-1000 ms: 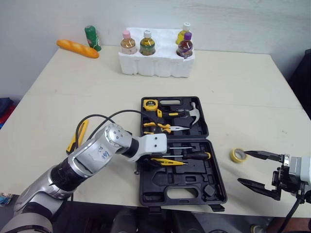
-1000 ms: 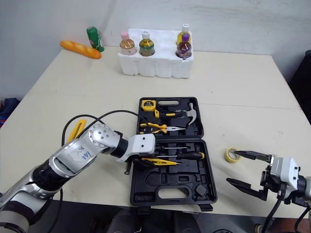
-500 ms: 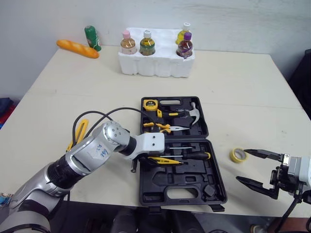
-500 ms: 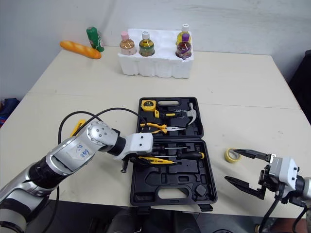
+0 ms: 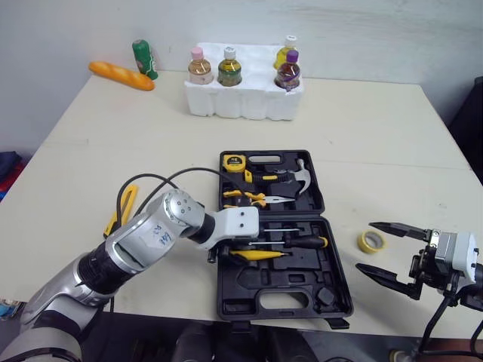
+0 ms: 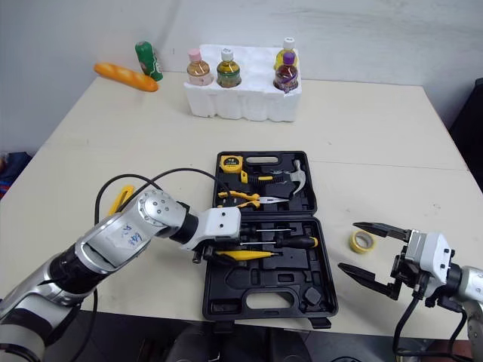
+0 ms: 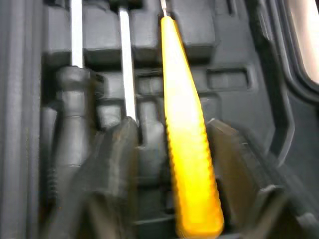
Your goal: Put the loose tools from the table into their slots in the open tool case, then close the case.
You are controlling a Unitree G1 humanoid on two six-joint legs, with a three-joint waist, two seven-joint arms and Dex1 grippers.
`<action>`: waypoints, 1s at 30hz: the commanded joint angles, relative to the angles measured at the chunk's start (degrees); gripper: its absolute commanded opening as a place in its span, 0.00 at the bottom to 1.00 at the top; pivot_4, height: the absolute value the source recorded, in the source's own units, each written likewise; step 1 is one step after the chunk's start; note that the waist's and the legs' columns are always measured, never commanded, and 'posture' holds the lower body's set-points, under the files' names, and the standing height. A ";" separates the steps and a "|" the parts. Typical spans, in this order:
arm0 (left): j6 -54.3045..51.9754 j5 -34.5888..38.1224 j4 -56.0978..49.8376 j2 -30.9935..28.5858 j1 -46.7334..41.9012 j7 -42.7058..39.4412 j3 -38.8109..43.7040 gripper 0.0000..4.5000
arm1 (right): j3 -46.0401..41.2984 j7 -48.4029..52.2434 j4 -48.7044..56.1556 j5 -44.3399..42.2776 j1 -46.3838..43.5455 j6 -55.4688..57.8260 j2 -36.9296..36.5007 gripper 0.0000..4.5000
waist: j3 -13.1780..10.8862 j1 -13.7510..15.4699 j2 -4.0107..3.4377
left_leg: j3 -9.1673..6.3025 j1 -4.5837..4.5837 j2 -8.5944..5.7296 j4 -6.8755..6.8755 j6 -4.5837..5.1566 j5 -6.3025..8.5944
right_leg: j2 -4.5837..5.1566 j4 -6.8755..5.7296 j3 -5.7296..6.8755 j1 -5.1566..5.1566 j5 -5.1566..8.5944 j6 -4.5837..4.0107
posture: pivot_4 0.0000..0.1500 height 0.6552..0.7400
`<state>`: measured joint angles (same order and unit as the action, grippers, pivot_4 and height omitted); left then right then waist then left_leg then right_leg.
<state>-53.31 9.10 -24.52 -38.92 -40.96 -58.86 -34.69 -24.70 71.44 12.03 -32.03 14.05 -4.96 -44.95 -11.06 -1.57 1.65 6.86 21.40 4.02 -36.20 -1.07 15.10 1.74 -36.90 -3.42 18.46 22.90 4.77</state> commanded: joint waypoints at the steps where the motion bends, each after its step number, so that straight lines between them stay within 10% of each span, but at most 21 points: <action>1: 2.71 1.47 -1.18 1.26 0.88 0.47 3.04 0.97 | -0.16 -1.03 2.83 -0.39 -0.21 0.97 -0.59 1.00 | 0.00 0.00 0.00 | 0.00 0.00 0.00 -0.01 0.01 -0.01 | 0.01 -0.01 0.00 0.00 0.00 0.00 | 1.00 1.00; 16: 33.50 9.69 8.36 3.90 10.98 -6.64 19.91 0.97 | 0.10 -3.52 6.17 -0.42 0.26 3.80 -0.17 1.00 | 0.00 -0.17 0.00 | 0.00 0.04 0.00 0.02 0.01 0.01 | 0.02 0.00 0.02 0.04 0.01 -0.01 | 1.00 1.00; 27: 39.92 7.78 9.14 3.23 16.55 -10.48 17.99 0.01 | 0.70 -3.59 8.64 -1.96 0.87 5.36 0.13 1.00 | 0.00 -0.15 0.00 | 0.00 0.03 0.03 0.02 0.00 0.02 | -0.03 -0.02 0.02 0.05 0.01 -0.01 | 1.00 1.00; 30: 41.17 5.30 9.72 3.58 17.87 -9.50 16.26 0.00 | 0.88 -3.82 8.62 -1.91 0.67 5.41 0.16 1.00 | 0.00 -0.14 0.00 | 0.00 0.03 0.03 0.02 0.01 0.02 | -0.02 -0.02 0.02 0.04 0.01 -0.01 | 1.00 1.00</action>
<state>-13.33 15.45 -14.76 -35.72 -23.59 -68.83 -17.40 -22.96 67.85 19.10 -32.86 14.77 0.36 -44.89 -11.06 -1.71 1.66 6.86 21.44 4.04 -36.17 -1.04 15.13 1.72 -36.91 -3.41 18.50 22.90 4.76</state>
